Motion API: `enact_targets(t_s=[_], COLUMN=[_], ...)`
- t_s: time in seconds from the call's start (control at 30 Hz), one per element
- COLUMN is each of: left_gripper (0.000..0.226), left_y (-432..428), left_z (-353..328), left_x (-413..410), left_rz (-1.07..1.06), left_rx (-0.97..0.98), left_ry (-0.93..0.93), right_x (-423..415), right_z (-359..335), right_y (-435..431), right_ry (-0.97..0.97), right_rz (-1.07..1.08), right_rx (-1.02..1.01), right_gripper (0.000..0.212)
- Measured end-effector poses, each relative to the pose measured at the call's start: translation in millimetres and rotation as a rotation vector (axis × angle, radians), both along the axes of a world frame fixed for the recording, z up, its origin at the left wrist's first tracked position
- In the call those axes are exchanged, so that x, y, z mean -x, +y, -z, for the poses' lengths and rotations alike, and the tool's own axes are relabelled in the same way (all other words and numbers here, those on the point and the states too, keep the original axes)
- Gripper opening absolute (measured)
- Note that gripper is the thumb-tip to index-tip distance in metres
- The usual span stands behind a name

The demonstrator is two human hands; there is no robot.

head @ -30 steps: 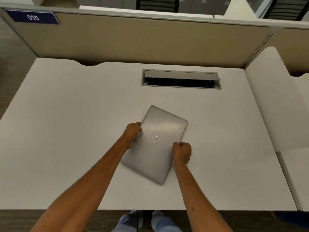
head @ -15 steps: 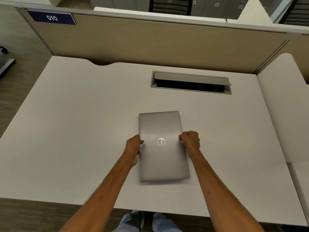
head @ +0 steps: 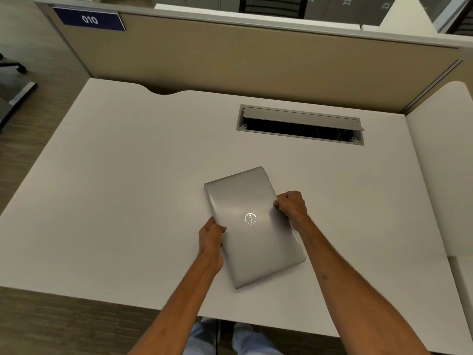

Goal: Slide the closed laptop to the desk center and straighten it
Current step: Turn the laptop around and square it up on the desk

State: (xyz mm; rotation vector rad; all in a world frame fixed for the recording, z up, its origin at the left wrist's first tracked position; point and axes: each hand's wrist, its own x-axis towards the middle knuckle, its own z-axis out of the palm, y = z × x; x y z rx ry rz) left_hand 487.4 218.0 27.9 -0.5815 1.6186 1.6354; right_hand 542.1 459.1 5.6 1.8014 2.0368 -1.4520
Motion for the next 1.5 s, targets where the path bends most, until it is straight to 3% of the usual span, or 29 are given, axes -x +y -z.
enact_targets(t_s=[0.43,0.7,0.8,0.9,0.97,1.07,1.27,1.4,1.5], left_gripper=[0.035,0.041,0.035,0.067,0.076,0.067,0.059,0.056,0.047], left_y=[17,13,12,18,23,30,45,53,59], left_z=[1,9,6,-7,-14,-12,-4,10,15], left_x=[-44,-52,-46,-26,-3,43,106,117,118], left_rz=[-0.269,-0.274,-0.17,-0.015,0.089,0.335,0.692,0.916,0.996], left_rx=[-0.001,-0.014,0.088,0.291,0.321,0.377,0.481,0.537,0.592], left_ry=[-0.044,-0.017,-0.015,0.185,0.384,0.576,0.761,0.727,0.751], right_x=[35,35,26,9,-9,-43,-89,-92,-88], right_z=[7,16,10,4,-1,-12,4,5,6], right_y=[12,7,-1,-19,-41,-82,-137,-152,-154], right_ry=[-0.051,-0.05,0.014,0.137,0.236,0.331,0.147,0.185,0.194], right_rz=[-0.1,-0.116,-0.13,-0.044,0.115,0.463,0.936,0.994,0.968], right_rx=[0.007,-0.047,-0.045,-0.138,-0.323,-0.505,-0.143,-0.023,-0.007], right_gripper=[0.038,0.03,0.024,0.032,0.037,0.043,0.05,0.02,0.016])
